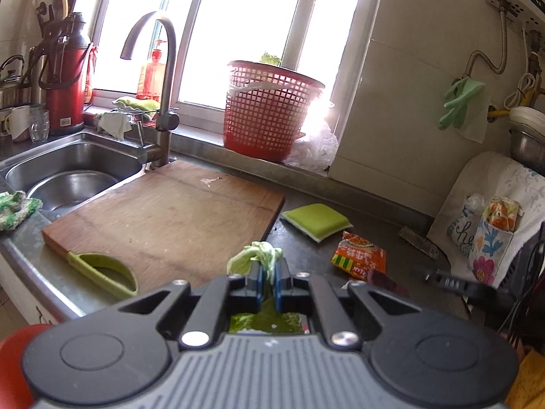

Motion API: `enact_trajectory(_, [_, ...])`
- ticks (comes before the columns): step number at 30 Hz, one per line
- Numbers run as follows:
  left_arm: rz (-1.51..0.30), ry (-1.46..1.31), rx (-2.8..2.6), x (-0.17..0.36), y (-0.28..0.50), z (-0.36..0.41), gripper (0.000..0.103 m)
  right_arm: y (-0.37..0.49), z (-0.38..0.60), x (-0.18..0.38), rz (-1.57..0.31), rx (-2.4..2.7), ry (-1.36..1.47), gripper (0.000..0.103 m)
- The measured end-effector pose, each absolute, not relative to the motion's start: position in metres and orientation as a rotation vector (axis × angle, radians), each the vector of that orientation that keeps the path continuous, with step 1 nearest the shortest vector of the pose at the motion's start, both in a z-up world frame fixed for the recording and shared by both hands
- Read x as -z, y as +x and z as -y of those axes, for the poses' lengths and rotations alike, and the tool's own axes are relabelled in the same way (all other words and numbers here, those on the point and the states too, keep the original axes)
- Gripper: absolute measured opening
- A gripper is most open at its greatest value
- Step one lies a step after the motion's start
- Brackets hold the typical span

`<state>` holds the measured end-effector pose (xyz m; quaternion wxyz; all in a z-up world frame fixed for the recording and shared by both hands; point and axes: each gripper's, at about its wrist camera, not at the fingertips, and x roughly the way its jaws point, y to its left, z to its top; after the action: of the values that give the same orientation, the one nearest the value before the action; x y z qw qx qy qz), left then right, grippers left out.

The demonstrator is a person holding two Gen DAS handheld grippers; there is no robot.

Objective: Collect trash
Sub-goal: 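Grasp the dark maroon sponge with the right tool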

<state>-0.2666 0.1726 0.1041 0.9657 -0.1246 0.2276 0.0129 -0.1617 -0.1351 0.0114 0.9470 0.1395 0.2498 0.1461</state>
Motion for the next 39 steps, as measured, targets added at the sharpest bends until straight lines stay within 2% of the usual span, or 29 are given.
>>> enact_trajectory(1, [-0.460,-0.253,-0.026,-0.104,-0.270,-0.173,0.004,-0.164,0.135,-0.005,-0.541,-0.300,0.301,0.066])
enact_trajectory(3, [-0.461,-0.258,-0.026,-0.103,-0.275,-0.176,0.004,-0.170,0.131,0.003,-0.580,-0.307,0.310,0.074])
enact_trajectory(5, [-0.464,-0.265,-0.028,-0.102,-0.280,-0.179,0.004,-0.169,0.122,0.007,-0.611,-0.302,0.314,0.092])
enact_trajectory(7, [-0.468,-0.269,-0.031,-0.100,-0.284,-0.182,0.004,-0.169,0.113,0.007,-0.623,-0.303,0.319,0.100])
enact_trajectory(10, [-0.477,-0.279,-0.041,-0.096,-0.291,-0.189,0.004,-0.165,0.094,0.005,-0.633,-0.283,0.292,0.103])
enact_trajectory(22, [-0.514,-0.315,-0.118,-0.080,-0.321,-0.235,0.004,-0.157,0.042,0.005,-0.643,-0.163,0.064,0.103])
enact_trajectory(24, [-0.525,-0.327,-0.128,-0.076,-0.326,-0.242,0.004,-0.159,0.042,0.005,-0.640,-0.156,0.045,0.100])
enact_trajectory(27, [-0.529,-0.344,-0.138,-0.072,-0.333,-0.253,0.004,-0.166,0.049,0.004,-0.635,-0.157,0.025,0.085])
enact_trajectory(29, [-0.530,-0.356,-0.145,-0.070,-0.337,-0.260,0.004,-0.169,0.055,0.003,-0.632,-0.153,0.021,0.067])
enact_trajectory(31, [-0.531,-0.365,-0.151,-0.068,-0.341,-0.266,0.004,-0.172,0.060,0.003,-0.628,-0.150,0.021,0.058])
enact_trajectory(39, [-0.525,-0.401,-0.178,-0.064,-0.354,-0.287,0.004,-0.184,0.058,-0.002,-0.607,-0.134,-0.042,0.042])
